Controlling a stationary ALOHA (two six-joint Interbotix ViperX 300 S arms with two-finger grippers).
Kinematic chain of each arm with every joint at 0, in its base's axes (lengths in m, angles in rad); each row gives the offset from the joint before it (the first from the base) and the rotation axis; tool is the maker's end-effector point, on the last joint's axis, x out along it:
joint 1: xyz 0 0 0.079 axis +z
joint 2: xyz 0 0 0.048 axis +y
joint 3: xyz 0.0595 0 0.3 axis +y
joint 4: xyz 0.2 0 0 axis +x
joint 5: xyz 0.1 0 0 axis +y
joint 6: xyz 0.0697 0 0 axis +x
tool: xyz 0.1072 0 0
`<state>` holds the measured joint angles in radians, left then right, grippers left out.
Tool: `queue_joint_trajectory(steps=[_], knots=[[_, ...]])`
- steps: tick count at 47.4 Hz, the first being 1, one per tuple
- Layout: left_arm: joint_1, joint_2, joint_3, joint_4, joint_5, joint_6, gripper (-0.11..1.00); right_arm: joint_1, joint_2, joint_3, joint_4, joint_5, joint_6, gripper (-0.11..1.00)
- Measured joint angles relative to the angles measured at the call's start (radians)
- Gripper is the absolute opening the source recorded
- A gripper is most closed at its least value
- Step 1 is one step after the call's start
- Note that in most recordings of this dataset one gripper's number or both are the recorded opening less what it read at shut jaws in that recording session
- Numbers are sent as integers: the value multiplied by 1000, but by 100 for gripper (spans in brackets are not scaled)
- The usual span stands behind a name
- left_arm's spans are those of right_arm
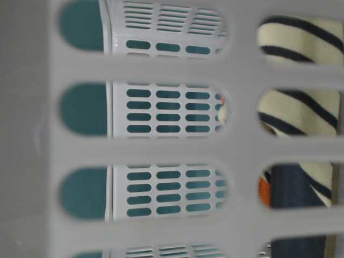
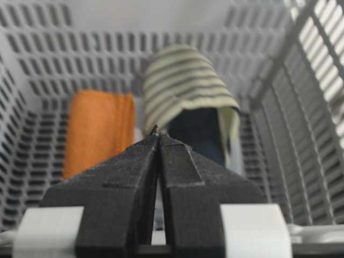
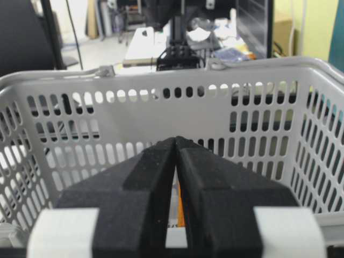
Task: Pick up the slipper from the shopping basket with the left arm.
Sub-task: 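Move the left gripper down into the basket over the striped slipper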
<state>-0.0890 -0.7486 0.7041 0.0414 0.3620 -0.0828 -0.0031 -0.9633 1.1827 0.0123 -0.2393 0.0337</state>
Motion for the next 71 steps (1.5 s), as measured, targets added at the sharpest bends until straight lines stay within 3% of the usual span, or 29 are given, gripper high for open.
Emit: queue_joint_trajectory(steps=[13, 33, 37, 45, 50, 71], knots=[[-31, 305, -307, 0, 318, -6, 0, 0, -2, 2, 0, 14, 0, 0], [-67, 741, -712, 0, 601, -40, 1, 18, -8, 3, 0, 14, 0, 0], [-75, 799, -769, 0, 634, -71, 15, 26, -9, 3, 2, 14, 0, 0], [-83, 873, -828, 0, 650, -95, 65, 38, -9, 3, 0, 14, 2, 0], [-84, 913, -865, 0, 661, -95, 88, 44, -12, 3, 0, 12, 2, 0], [-83, 1037, -885, 0, 653, -95, 91, 80, -60, 6, 0, 14, 2, 0]])
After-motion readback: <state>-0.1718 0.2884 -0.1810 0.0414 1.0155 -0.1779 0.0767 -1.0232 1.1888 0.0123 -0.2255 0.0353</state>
